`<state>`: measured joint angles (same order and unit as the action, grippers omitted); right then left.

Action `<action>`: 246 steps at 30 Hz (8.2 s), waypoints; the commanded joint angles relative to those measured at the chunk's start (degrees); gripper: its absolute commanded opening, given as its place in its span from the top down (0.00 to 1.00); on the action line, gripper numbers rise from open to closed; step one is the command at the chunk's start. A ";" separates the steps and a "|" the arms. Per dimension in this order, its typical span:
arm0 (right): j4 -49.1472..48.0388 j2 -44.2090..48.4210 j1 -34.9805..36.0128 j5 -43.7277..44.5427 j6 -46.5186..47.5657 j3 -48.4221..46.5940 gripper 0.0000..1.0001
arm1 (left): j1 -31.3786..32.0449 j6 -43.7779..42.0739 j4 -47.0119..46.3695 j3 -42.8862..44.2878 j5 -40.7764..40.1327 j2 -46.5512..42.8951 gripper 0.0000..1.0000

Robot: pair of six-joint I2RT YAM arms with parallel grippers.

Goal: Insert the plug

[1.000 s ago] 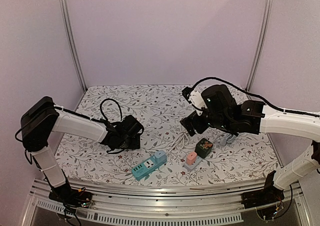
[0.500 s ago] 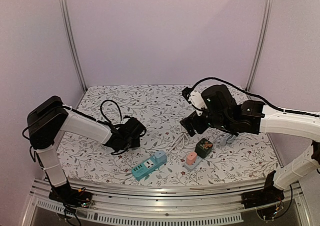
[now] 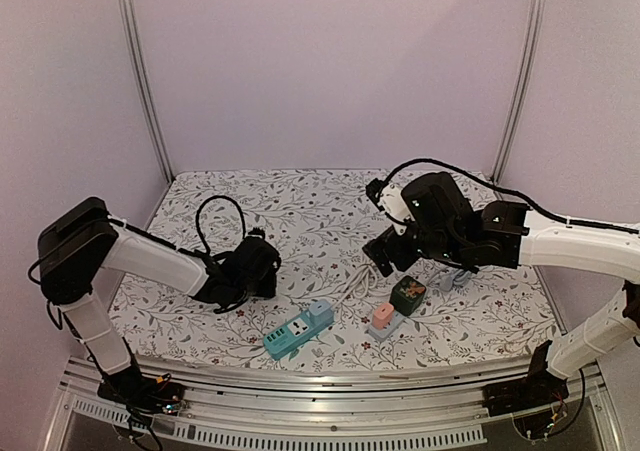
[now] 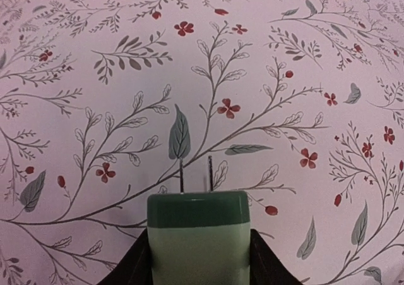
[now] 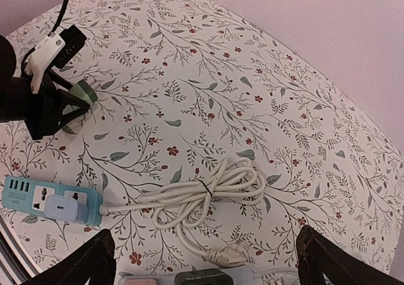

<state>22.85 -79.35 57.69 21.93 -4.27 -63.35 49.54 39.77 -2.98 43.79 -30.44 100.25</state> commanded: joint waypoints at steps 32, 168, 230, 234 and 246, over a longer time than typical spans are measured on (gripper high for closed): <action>3.67 -11.09 -6.24 -52.83 -20.53 -10.46 0.01 | 11.83 -38.71 -9.67 -7.00 31.20 -26.90 0.88; -48.81 0.78 -4.33 -57.55 -36.47 9.83 1.00 | 3.47 -2.81 -30.96 -0.81 57.79 -31.16 0.61; -16.12 10.64 -4.91 -24.92 -10.38 9.46 0.01 | 3.72 -14.37 21.01 0.64 30.61 -46.42 1.00; -13.79 10.50 -4.96 -28.66 -9.77 8.88 0.01 | 4.38 -16.40 27.49 5.19 32.83 -42.05 1.00; -1.81 16.58 -7.23 -19.49 -2.54 9.91 0.01 | 9.87 -20.07 44.27 16.61 31.25 -28.72 1.00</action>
<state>14.26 -66.61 51.62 -1.69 -10.72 -53.47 57.28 22.02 33.56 57.10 1.67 68.05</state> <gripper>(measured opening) 0.989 0.240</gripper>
